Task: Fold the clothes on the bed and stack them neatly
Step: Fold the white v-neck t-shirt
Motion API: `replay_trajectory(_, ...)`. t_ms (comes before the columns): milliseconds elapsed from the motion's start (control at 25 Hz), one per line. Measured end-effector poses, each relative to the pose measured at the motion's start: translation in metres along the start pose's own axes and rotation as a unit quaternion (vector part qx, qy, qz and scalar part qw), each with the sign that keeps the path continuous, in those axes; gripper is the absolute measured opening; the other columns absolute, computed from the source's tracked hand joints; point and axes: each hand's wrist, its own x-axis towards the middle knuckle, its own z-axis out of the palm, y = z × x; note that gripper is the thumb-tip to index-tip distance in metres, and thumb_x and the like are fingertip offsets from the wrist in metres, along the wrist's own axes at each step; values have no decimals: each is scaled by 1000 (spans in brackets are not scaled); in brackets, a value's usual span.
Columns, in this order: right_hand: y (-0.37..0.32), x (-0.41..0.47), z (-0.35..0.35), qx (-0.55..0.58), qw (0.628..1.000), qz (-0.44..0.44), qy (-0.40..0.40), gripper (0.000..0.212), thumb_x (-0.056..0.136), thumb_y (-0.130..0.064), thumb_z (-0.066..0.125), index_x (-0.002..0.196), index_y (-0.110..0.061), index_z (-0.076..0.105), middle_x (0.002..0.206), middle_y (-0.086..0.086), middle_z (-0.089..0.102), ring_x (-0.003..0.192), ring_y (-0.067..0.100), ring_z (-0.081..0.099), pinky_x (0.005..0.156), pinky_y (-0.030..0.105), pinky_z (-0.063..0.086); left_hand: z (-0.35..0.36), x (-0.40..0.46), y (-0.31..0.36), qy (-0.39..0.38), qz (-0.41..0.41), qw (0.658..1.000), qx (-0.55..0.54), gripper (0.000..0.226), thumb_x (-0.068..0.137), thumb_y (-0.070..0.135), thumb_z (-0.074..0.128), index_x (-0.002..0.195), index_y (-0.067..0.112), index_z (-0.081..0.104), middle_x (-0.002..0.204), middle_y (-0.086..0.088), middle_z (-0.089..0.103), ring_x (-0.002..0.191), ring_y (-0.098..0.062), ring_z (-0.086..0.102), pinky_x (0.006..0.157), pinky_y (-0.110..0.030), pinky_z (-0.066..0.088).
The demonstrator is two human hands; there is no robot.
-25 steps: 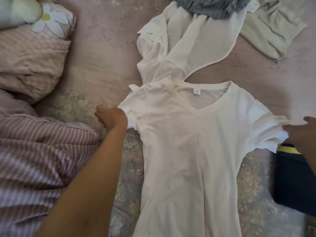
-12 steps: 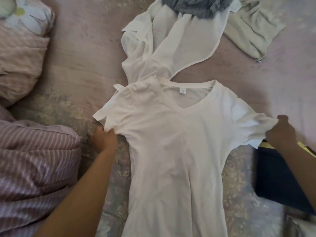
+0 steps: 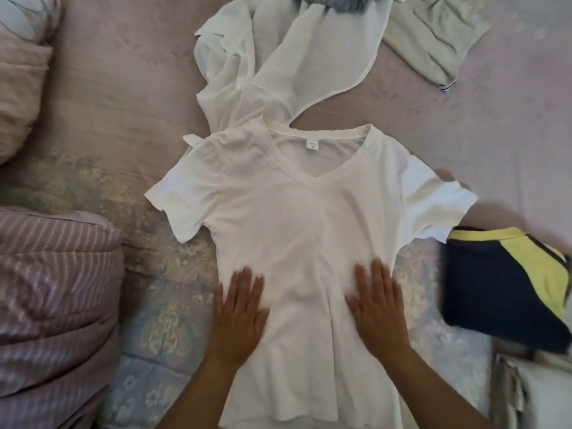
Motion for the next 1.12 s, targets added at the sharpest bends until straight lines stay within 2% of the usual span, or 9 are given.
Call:
replay_trajectory(80,13,-52,4,4,1000,11,24,61,109,-47,12,148,-10,40,146,29,47,132,44,48,110,55,35,-6,-59,3,-29,60,998,-12,59,109,40,19,161,15,8,170,-7,0,157,-22,2,125,-45,0)
replay_trajectory(200,32,-114,4,-5,994,-96,51,55,110,-44,18,157,-18,26,140,28,44,129,40,41,125,38,10,-21,-130,2,-64,132,989,-31,67,105,52,28,158,12,24,168,-9,14,156,-24,10,126,-46,4)
replay_trajectory(320,46,-156,-3,-60,984,-158,55,54,109,-47,21,142,-13,45,135,25,49,123,38,43,125,37,6,-34,-161,8,-59,151,986,-30,58,103,55,34,133,8,52,137,-17,54,136,-30,44,120,-43,21)
replay_trajectory(440,55,-176,-6,-99,970,-215,62,59,111,-40,20,120,-4,65,122,23,64,113,39,56,119,41,24,-45,-159,15,-20,118,992,-35,40,99,44,42,110,10,59,104,-13,64,93,-30,60,83,-39,46)
replay_trajectory(560,57,-171,-9,-127,949,-276,82,44,109,-15,31,101,-2,72,102,18,71,91,34,70,83,43,54,-56,-148,17,23,140,990,-7,23,81,15,50,102,7,57,96,-14,61,79,-28,59,66,-36,48)
replay_trajectory(640,54,-167,-21,-144,946,-281,70,12,82,5,71,92,-2,70,92,18,71,80,35,69,73,41,56,-64,-147,16,26,195,980,29,27,73,6,49,99,6,56,93,-15,61,78,-28,58,64,-35,49)
replay_trajectory(760,46,-168,-27,-127,960,-246,33,39,48,8,88,75,-6,63,72,14,63,61,30,61,60,35,51,-71,-152,20,19,192,980,45,33,67,11,52,100,6,54,95,-16,63,81,-29,59,59,-34,49)
replay_trajectory(960,40,-176,-25,-95,986,-135,29,34,58,4,87,75,-3,59,68,16,60,56,33,59,47,35,46,-73,-143,32,-18,90,996,4,20,77,27,56,86,9,55,76,-10,58,63,-25,54,44,-30,39)
replay_trajectory(1120,43,-182,-23,-168,974,-132,-73,28,72,-11,85,84,-4,61,78,20,62,64,36,62,55,40,52,-74,-139,30,-113,88,986,82,55,55,40,91,88,10,58,75,-7,60,65,-24,57,49,-30,41)
